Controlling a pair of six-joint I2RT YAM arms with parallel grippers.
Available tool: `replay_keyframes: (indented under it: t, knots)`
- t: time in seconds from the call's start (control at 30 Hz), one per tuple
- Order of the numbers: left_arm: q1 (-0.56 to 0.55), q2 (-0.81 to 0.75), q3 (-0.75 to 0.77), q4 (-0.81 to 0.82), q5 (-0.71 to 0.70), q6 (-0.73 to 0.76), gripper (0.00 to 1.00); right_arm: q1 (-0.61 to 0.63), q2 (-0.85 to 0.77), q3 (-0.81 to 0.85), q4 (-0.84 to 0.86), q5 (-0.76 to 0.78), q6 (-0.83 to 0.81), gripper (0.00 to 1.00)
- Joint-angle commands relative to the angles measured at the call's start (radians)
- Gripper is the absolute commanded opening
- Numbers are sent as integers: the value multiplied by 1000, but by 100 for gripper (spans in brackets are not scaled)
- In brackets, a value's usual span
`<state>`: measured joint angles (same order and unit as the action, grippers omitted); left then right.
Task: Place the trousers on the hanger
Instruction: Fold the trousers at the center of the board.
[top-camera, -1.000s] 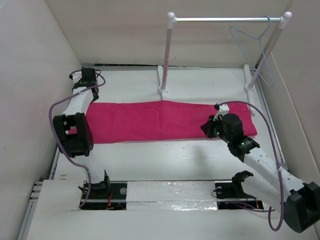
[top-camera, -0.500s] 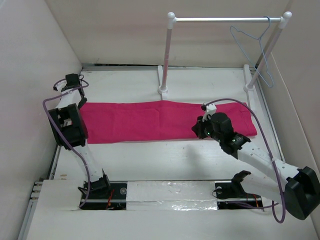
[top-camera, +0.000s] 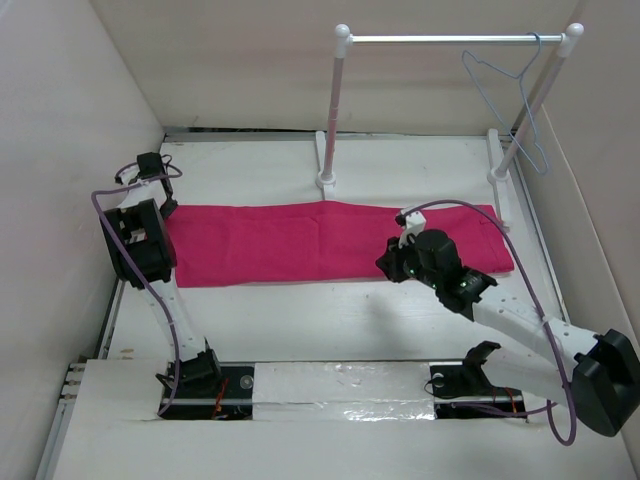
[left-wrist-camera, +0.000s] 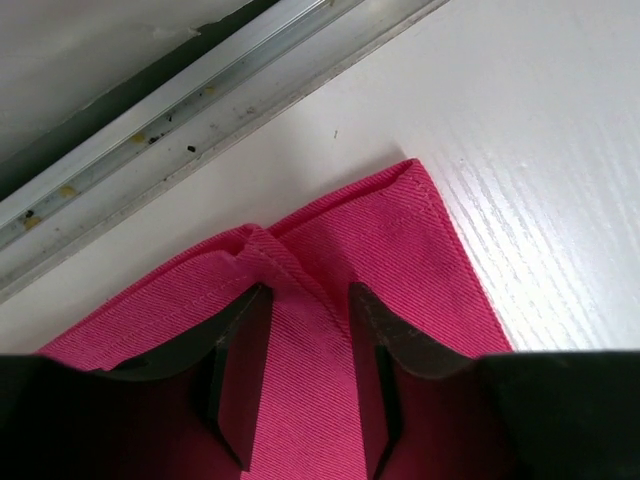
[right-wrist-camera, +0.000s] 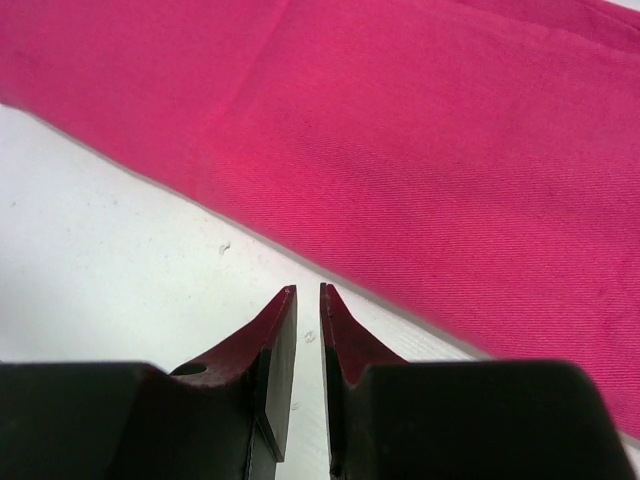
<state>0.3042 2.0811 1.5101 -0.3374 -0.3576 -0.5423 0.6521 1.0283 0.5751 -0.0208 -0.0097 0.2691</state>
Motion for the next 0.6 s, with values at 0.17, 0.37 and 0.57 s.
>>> replay_keyframes:
  t: [0.17, 0.37, 0.57]
  knots:
    - [9, -18, 19, 35, -47, 12, 11, 14, 24, 3, 27, 83, 15, 22]
    - [9, -88, -33, 34, -119, -11, 2, -17, 59, -11, 67, 67, 2, 22]
    - [9, -196, -88, 8, -153, -24, 1, -48, 95, -3, 104, 59, -10, 22]
